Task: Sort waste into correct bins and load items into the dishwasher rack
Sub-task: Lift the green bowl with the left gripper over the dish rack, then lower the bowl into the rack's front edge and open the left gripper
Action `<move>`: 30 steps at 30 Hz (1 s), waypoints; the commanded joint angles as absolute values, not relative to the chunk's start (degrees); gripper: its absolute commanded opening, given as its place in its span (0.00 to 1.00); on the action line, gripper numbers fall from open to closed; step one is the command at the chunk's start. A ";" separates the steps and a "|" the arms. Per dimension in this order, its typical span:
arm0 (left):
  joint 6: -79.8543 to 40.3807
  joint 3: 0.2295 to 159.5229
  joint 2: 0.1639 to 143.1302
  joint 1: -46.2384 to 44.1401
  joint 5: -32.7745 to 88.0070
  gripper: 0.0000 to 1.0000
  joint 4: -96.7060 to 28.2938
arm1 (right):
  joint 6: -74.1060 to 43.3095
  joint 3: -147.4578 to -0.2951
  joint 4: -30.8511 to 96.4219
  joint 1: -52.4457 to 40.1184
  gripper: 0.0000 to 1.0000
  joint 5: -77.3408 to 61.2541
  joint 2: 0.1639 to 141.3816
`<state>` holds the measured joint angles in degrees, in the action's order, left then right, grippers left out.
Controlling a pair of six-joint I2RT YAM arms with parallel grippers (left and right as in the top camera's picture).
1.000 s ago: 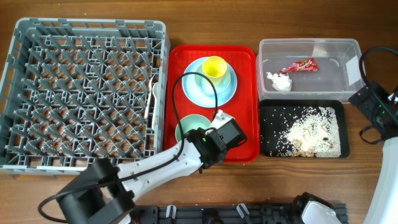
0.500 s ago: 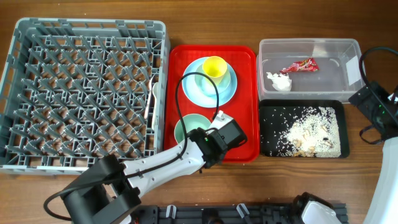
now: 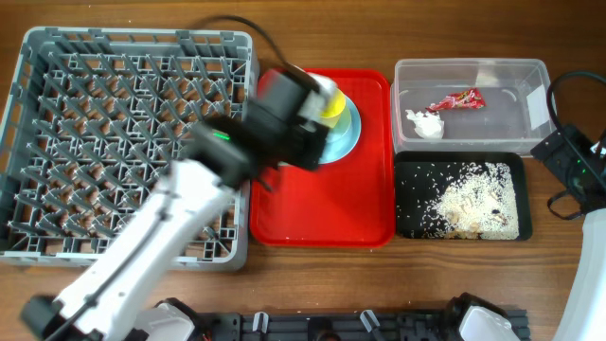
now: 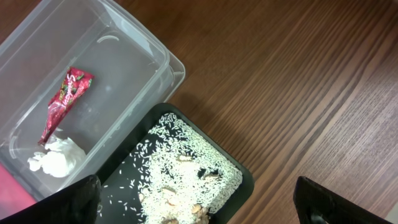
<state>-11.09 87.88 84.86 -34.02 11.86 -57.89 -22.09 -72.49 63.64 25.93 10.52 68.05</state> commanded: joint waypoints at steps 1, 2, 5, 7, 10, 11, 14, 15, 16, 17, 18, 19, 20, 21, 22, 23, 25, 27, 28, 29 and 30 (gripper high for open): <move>1.63 88.77 85.67 -17.69 44.31 0.04 -65.60 | -22.50 -73.49 63.51 26.11 1.00 10.70 68.42; 6.00 88.77 86.24 -13.28 49.21 0.04 -68.62 | -22.50 -73.49 63.48 26.11 1.00 10.70 68.42; 14.44 88.64 88.01 -4.27 57.10 0.04 -75.13 | -22.50 -73.49 63.48 26.11 1.00 10.70 68.42; 18.59 87.79 88.75 0.69 61.08 0.04 -79.81 | -22.52 -73.49 63.48 26.11 1.00 10.70 68.42; 24.05 83.83 88.95 5.10 65.12 0.04 -84.01 | -22.52 -73.49 63.51 26.11 1.00 10.70 68.45; 24.14 82.76 88.95 5.61 65.12 0.04 -84.25 | -22.50 -73.49 63.48 26.11 1.00 10.70 68.47; 28.64 77.06 88.95 7.46 67.57 0.04 -85.03 | -22.50 -73.49 63.48 26.11 1.00 10.70 68.47; 30.83 74.41 88.95 8.40 70.94 0.04 -85.17 | -22.50 -73.49 63.48 26.11 1.00 10.70 68.47; 32.36 71.75 88.95 9.52 74.15 0.04 -85.01 | -22.52 -73.49 63.48 26.11 1.00 10.70 68.47; 33.01 70.24 88.95 10.26 75.75 0.04 -84.84 | -22.50 -73.49 63.48 26.11 1.00 10.70 68.47; 33.32 68.31 88.95 11.31 77.12 0.04 -84.18 | -22.52 -73.49 63.48 26.11 1.00 10.70 68.47; 34.09 66.02 88.95 12.86 78.15 0.04 -83.55 | -22.52 -73.49 63.48 26.11 1.00 10.70 68.47; 34.33 64.40 88.95 14.17 78.59 0.04 -83.13 | -22.50 -73.49 63.48 26.11 1.00 10.70 68.47; 34.33 62.67 88.95 15.86 78.61 0.04 -82.96 | -22.50 -73.49 63.48 26.11 1.00 10.70 68.47; 34.33 61.41 88.95 17.30 78.54 0.04 -82.94 | -22.52 -73.49 63.48 26.11 1.00 10.70 68.47; 34.30 60.36 88.95 18.68 78.43 0.04 -83.00 | -22.52 -73.49 63.48 26.11 1.00 10.70 68.47; 34.30 58.65 88.95 21.17 77.49 0.04 -82.98 | -22.50 -73.49 63.48 26.11 1.00 10.70 68.47; 34.30 57.52 88.95 23.31 75.26 0.04 -82.98 | -22.50 -73.49 63.48 26.11 1.00 10.70 68.47; 34.30 57.04 88.95 23.99 74.37 0.04 -82.98 | -22.50 -73.49 63.48 26.11 1.00 10.70 68.47; 34.30 56.49 88.95 24.47 73.67 0.04 -82.96 | -22.50 -73.49 63.48 26.11 1.00 10.70 68.47; 34.30 55.81 88.95 24.86 72.82 0.04 -82.98 | -22.50 -73.49 63.48 26.11 1.00 10.70 68.47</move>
